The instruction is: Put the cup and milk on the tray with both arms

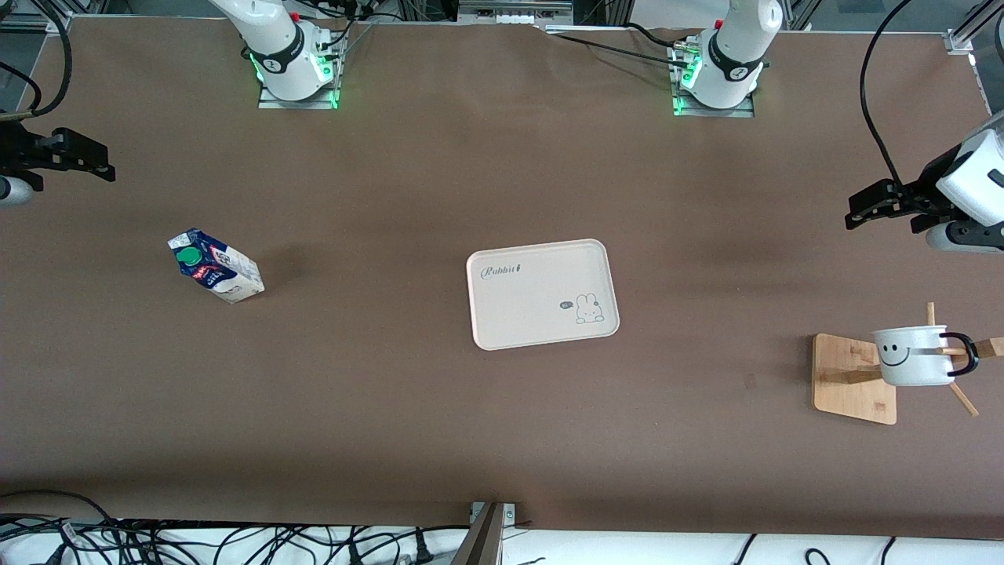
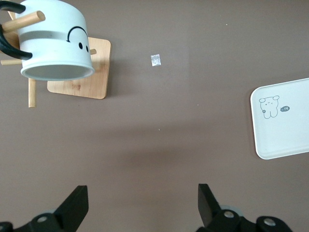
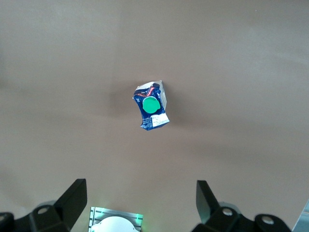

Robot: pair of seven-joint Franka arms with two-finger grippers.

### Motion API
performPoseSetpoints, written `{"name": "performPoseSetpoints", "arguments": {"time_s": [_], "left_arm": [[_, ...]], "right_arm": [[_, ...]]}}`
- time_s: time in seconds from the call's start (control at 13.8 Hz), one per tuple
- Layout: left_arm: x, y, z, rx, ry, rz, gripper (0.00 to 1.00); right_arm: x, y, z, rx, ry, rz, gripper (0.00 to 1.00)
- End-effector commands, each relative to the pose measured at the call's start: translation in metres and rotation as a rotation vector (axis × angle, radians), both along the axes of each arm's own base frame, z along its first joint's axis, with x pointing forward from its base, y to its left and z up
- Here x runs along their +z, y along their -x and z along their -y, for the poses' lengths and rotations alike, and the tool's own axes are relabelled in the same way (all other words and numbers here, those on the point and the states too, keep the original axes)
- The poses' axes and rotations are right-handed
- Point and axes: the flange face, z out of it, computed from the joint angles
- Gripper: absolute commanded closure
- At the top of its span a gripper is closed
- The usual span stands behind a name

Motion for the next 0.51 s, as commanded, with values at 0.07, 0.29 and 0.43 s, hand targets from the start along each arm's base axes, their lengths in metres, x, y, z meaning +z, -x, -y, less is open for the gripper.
{"name": "performPoseSetpoints", "arguments": {"time_s": [0.07,0.29,0.43], "left_arm": [[0.005,-0.0035,0.0015,0.003,-0.012,-0.003,0.0],[0.005,-0.0035,0.0015,0.003,-0.012,-0.003,0.0],[0.005,-0.0035,0.0015,0.003,-0.012,-0.003,0.0]], "right_arm": [[0.0056,0.0005,-0.0013,-0.008,0.006,-0.002,0.0],[0.0049,-0.0004,-0.0038,-0.005,0.006,0.0,0.0],[0.0035,-0.0011,-0.006,0.007,0.008,-0.002,0.0]]}}
